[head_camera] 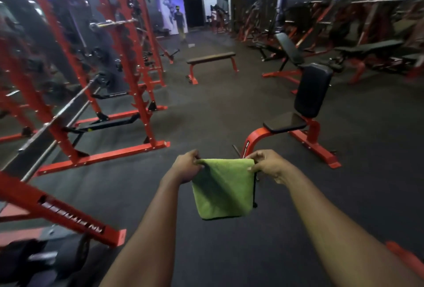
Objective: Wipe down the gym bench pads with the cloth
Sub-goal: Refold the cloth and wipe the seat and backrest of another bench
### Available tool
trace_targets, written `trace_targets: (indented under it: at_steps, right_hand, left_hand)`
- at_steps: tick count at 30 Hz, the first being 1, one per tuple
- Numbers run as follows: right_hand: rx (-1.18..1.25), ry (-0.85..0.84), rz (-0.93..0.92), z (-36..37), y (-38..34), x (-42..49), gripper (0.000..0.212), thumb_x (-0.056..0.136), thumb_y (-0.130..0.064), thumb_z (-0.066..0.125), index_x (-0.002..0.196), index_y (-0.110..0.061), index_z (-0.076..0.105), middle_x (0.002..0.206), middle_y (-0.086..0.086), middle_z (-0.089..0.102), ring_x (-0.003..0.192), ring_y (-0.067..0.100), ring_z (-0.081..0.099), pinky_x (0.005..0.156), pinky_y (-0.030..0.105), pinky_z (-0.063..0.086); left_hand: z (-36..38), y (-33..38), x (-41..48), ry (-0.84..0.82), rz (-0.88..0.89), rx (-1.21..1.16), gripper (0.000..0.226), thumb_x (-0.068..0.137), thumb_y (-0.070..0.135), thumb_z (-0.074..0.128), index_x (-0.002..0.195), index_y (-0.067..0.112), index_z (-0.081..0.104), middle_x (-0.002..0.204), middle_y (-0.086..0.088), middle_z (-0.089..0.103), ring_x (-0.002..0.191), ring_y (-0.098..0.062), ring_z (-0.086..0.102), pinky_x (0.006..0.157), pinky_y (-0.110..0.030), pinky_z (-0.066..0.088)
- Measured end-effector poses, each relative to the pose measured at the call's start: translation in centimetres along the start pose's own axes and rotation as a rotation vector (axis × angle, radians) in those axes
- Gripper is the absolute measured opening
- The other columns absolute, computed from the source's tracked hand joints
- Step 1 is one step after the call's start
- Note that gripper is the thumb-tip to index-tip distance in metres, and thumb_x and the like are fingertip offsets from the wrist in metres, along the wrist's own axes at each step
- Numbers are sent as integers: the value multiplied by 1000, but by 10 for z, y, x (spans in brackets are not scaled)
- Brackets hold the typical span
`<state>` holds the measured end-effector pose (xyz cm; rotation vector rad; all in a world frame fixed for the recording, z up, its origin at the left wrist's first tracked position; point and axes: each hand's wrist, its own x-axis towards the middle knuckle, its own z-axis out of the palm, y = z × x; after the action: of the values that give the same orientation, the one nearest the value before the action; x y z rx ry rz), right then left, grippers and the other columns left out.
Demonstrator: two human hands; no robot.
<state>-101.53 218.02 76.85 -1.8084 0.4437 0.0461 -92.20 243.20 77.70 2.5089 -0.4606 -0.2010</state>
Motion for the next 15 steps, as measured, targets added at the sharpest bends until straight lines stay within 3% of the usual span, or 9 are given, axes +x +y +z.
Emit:
trace_targets:
  at_steps: [4, 8, 12, 15]
  right_hand:
    - [8, 239, 37, -3, -15, 62, 32, 75, 22, 72, 106, 10, 70, 94, 16, 68, 90, 22, 61, 80, 34, 54]
    - [27, 430, 95, -23, -20, 128, 23, 75, 13, 78, 90, -5, 75, 95, 13, 74, 89, 21, 64, 88, 41, 57]
    - [-12, 592, 136, -57, -10, 208, 16, 81, -7, 83, 87, -19, 74, 90, 4, 73, 86, 19, 66, 79, 33, 55]
    - [-35, 607, 181, -92, 3, 287, 11, 85, -11, 80, 88, -19, 74, 84, 3, 74, 77, 21, 72, 69, 34, 58]
  left_hand:
    - [-9, 5, 91, -28, 165, -16, 26, 76, 3, 74, 97, 9, 62, 89, -6, 71, 84, -21, 61, 62, -22, 37]
    - [-1, 18, 183, 5, 232, -67, 21, 73, 3, 75, 88, 9, 62, 76, -3, 67, 71, -17, 58, 53, -13, 37]
    - [26, 38, 279, -16, 264, -47, 18, 76, 19, 78, 79, 17, 60, 72, 1, 63, 68, -18, 55, 58, -27, 38]
    - [65, 49, 365, -67, 265, -23, 25, 78, 27, 75, 70, 24, 51, 76, -1, 63, 73, -24, 60, 59, -30, 42]
